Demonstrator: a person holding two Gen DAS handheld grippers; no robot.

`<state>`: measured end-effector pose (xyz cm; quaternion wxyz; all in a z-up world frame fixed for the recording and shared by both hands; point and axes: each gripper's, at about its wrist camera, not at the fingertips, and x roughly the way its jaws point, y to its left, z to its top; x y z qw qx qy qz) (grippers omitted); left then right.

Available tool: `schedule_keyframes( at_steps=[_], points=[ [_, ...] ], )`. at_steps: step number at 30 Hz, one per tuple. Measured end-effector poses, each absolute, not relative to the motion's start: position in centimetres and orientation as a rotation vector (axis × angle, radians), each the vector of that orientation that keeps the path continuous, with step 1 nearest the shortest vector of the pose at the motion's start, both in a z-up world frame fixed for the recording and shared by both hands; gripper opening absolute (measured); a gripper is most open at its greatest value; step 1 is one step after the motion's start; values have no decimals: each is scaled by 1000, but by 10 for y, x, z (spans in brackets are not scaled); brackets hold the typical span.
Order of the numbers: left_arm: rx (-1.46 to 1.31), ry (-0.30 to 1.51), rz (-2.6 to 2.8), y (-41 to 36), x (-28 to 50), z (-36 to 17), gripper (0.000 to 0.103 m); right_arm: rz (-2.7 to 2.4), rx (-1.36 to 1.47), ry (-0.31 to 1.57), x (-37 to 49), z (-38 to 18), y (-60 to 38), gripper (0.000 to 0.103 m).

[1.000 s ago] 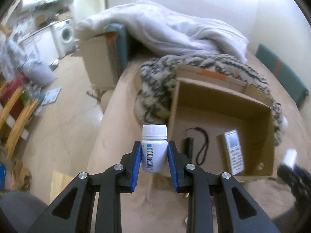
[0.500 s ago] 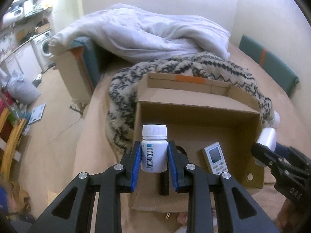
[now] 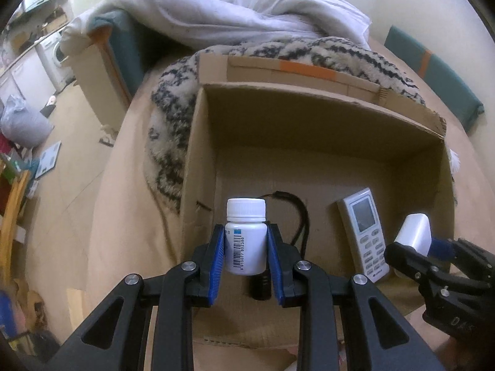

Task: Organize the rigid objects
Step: 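Carry the pill bottle and charger into the box with both tools, then open both tools to drop pill bottle and charger in the box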

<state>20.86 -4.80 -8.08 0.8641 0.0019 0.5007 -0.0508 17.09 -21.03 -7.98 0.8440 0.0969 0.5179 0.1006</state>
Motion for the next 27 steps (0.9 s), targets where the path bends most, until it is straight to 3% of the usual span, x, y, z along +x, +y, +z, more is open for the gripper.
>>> schedule_keyframes(
  at_steps=[27],
  points=[
    [51, 1079, -88, -53, 209, -95, 25, 166, 252, 1106, 179, -87, -227, 62]
  ],
)
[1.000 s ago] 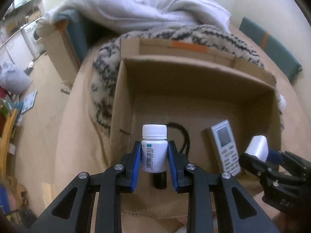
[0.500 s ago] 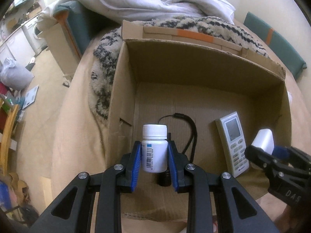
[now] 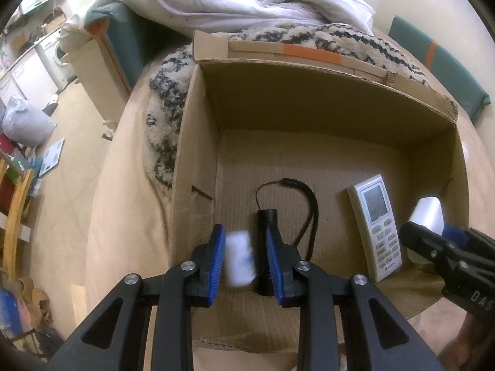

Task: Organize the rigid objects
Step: 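Open both tools to drop pill bottle and charger in the box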

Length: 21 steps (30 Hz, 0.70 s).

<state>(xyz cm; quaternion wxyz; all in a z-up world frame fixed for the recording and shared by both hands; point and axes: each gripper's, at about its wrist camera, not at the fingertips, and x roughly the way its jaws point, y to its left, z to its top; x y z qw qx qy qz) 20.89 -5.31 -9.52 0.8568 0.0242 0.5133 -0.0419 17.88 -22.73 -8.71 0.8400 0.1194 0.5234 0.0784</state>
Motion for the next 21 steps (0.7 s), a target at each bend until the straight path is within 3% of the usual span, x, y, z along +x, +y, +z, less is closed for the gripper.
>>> schedule_keyframes(
  at_steps=[2, 4, 9, 21],
  points=[
    [54, 1077, -86, -54, 209, -94, 28, 176, 276, 1093, 179, -84, -229, 66],
    [39, 1076, -103, -53, 208, -93, 43, 184, 294, 1079, 179, -81, -231, 71],
    [28, 1060, -140, -58, 206, -87, 60, 194, 335, 1044, 177, -74, -236, 91],
    [-11, 1059, -134, -46, 196, -72, 62, 199, 378, 1001, 173, -62, -241, 94]
  ],
)
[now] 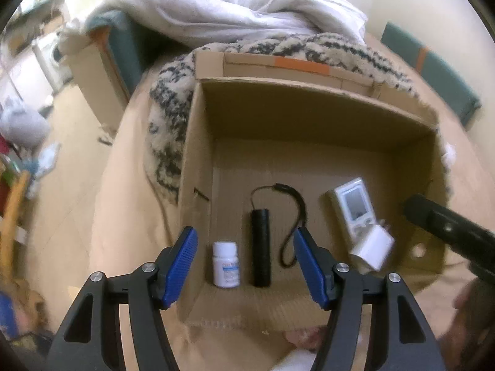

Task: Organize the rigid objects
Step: 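Open both tools to drop pill bottle and charger in the box, then move the right tool toward the white-and-red pill bottle on the bed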

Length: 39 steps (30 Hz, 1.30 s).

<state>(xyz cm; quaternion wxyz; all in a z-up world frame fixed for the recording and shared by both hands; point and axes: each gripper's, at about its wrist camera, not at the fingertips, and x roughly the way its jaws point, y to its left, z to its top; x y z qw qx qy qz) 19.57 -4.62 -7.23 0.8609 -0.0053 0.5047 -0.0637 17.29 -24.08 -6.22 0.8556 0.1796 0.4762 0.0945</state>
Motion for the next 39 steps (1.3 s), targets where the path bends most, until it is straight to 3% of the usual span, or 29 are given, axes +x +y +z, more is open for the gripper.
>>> schedule_keyframes(
  at_steps=[11, 39],
  points=[
    [12, 1019, -98, -33, 167, -58, 63, 163, 368, 993, 149, -54, -250, 94],
    [-81, 1182, 23, 3, 129, -88, 63, 123, 391, 1126, 79, -77, -236, 94]
  ],
)
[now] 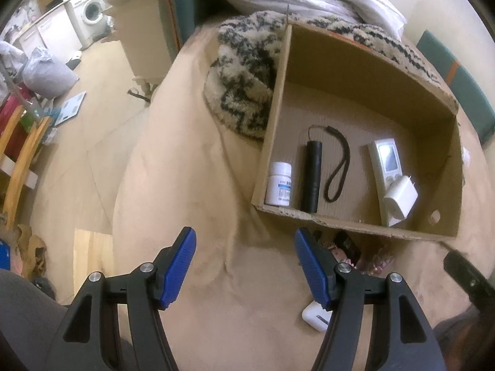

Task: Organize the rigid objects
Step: 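Move the right tool toward the white-and-red pill bottle on the bed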

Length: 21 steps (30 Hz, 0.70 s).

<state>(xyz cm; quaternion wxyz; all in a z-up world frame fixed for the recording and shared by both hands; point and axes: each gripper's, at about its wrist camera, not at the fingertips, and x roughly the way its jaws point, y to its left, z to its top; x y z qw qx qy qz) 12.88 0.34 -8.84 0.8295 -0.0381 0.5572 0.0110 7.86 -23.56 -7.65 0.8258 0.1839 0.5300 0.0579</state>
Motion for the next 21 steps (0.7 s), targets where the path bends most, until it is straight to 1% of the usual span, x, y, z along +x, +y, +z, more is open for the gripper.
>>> schedule_keyframes(
  at_steps=[4, 11, 12, 13, 15, 21],
  points=[
    [-70, 1216, 21, -2, 130, -98, 63, 93, 434, 1213, 80, -100, -234, 94],
    [-50, 1304, -50, -17, 133, -121, 63, 69, 459, 1251, 83, -111, -236, 94],
    [-59, 1321, -65, -19, 135, -126, 60, 67, 467, 1257, 84, -113, -237, 94],
    [-72, 1345, -82, -22, 141, -134, 48, 63, 473, 1263, 85, -114, -237, 94],
    [-68, 1390, -115, -29, 150, -145, 32, 59, 482, 1272, 86, -117, -238, 94],
    [0, 1412, -157, -50, 168, -164, 31, 44, 515, 1278, 85, -118, -246, 94]
  ],
)
